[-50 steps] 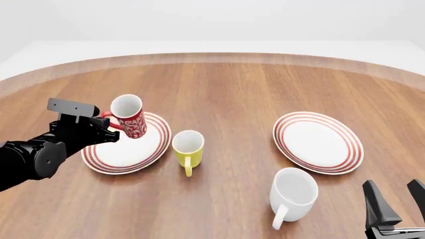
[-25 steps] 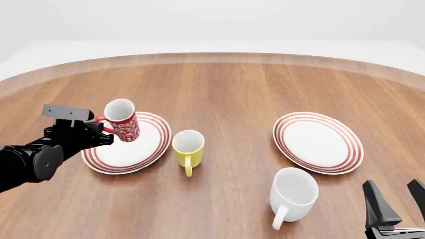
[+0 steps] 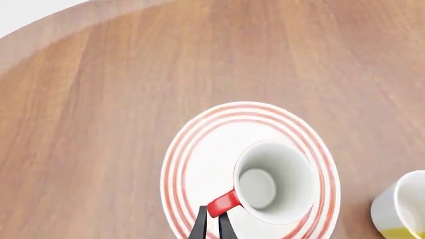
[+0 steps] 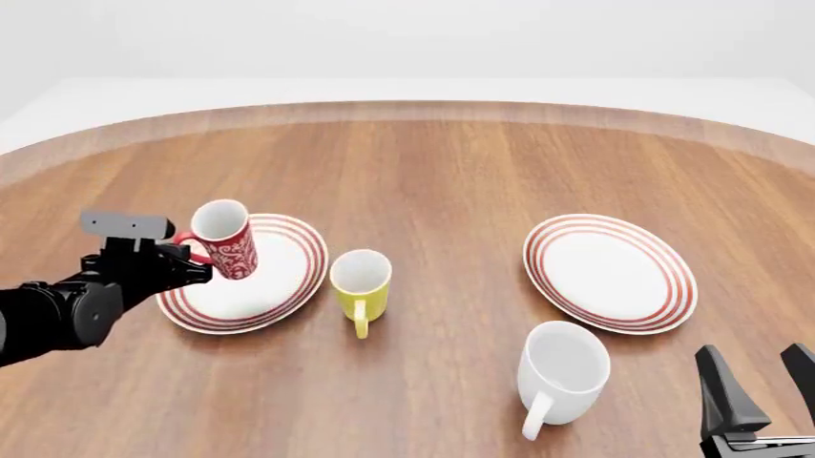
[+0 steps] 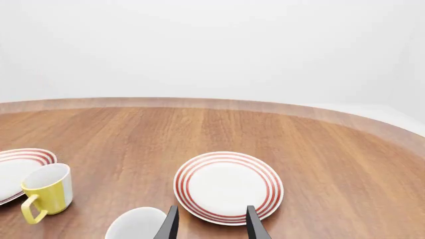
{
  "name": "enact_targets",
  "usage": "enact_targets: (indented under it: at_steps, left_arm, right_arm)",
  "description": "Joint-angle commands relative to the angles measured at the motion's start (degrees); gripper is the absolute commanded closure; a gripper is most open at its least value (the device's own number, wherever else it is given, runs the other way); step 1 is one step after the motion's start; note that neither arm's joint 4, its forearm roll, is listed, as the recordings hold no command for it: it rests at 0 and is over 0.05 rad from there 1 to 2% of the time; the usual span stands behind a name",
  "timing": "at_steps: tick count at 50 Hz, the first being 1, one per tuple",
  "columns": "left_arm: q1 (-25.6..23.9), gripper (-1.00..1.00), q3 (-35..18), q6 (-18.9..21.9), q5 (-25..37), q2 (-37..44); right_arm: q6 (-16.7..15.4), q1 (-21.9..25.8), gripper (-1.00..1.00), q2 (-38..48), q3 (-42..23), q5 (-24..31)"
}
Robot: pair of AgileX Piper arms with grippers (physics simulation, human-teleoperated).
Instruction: Put the red mug on the left plate.
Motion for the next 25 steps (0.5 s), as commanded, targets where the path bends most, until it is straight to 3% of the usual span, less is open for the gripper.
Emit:
enact_targets:
  at_steps: [1,25]
  left_arm:
    - [0.93,1.00,-0.22,0.68,-1.88,3.15]
    - [0.16,1.00,-1.89,-0.64,-5.36,10.66]
  right_arm:
    - [0.00,0.00,-1.00,0.00,0.00,0.00]
    - [-0.01,0.01,-1.00,0.00,0.00,0.00]
